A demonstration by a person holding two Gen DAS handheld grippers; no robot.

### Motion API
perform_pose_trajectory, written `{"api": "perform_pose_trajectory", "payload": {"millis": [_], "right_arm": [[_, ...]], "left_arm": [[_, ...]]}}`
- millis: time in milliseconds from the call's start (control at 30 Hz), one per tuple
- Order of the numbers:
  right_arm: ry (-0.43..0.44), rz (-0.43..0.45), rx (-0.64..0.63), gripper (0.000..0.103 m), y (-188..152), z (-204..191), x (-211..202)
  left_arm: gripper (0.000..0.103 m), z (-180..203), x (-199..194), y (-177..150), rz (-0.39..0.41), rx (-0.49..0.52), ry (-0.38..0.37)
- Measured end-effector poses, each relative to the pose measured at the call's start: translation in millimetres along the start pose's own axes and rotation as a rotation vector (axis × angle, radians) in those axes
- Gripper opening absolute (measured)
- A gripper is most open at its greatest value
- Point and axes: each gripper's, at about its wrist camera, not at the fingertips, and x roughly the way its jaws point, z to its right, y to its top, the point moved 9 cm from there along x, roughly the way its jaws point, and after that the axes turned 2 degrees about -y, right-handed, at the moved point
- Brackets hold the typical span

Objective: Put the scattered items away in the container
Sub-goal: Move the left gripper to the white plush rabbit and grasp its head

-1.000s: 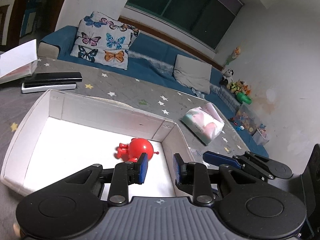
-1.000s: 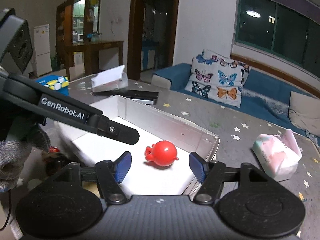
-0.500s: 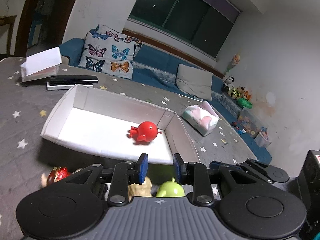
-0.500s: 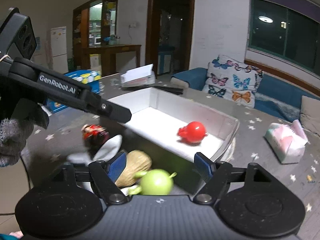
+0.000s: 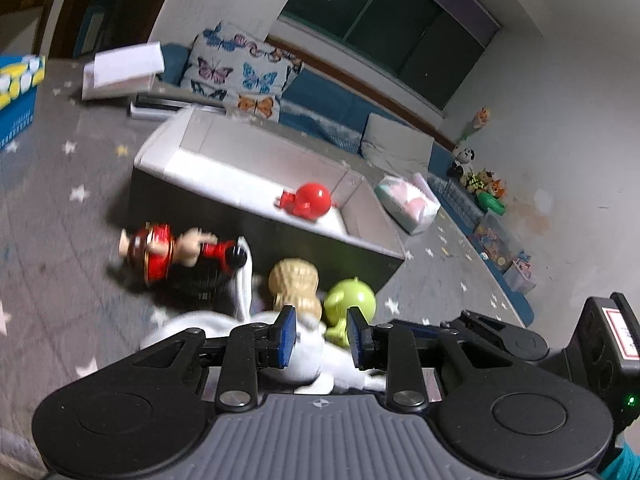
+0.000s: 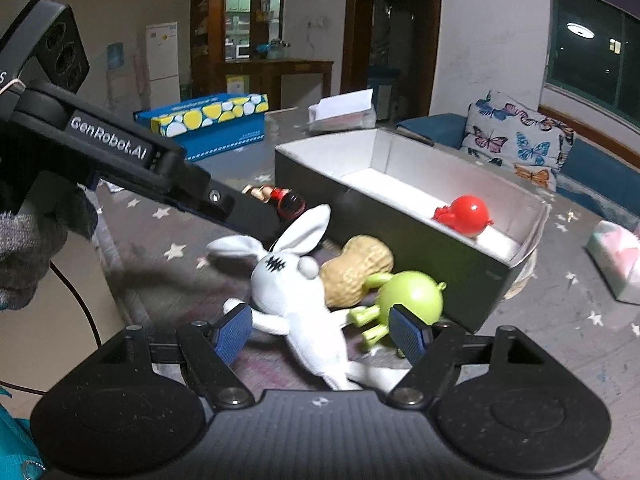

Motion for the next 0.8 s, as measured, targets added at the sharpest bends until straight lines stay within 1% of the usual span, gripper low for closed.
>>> {"api": "perform_pose_trajectory", "payload": {"millis": [200, 333, 433, 533, 733, 767, 800], "right_arm": [[0.006, -0.039, 0.008, 0.075, -8.9, -0.1, 14.1], [0.019, -0.055, 0.016, 0.069, -12.7, -1.2, 21.8], [0.029, -0.062, 0.019, 0.068, -14.2, -3.0, 27.5], [0.037, -0.064, 0.026, 0.063, -13.2, -3.1, 32.4], [0.04, -0.059, 0.022, 0.061, -12.7, -3.2, 35.6], [0.042, -0.059, 0.02, 0.056, -12.5, -3.8, 35.5], [0.049, -0.061, 0.021, 0.054, -12.9, -4.5, 35.7]], "left_arm": [[0.031, -17.6, 7.0, -16.0, -0.043, -0.069, -0.001], [0.032, -27.2, 12.2, -18.6, -0.067, -0.121, -0.014], [0.033, -31.3, 15.0, -17.0, -0.06, -0.157, -0.04], [0.033, -35.5, 17.4, -13.5, -0.049, -0.193, -0.058], [0.035, -45.6, 22.3, -8.2, -0.024, -0.291, -0.081], [0.036, -46.8, 23.0, -8.1, -0.023, -0.302, -0.085], [0.036, -47.3, 23.7, -7.9, -0.023, -0.306, -0.087]]}}
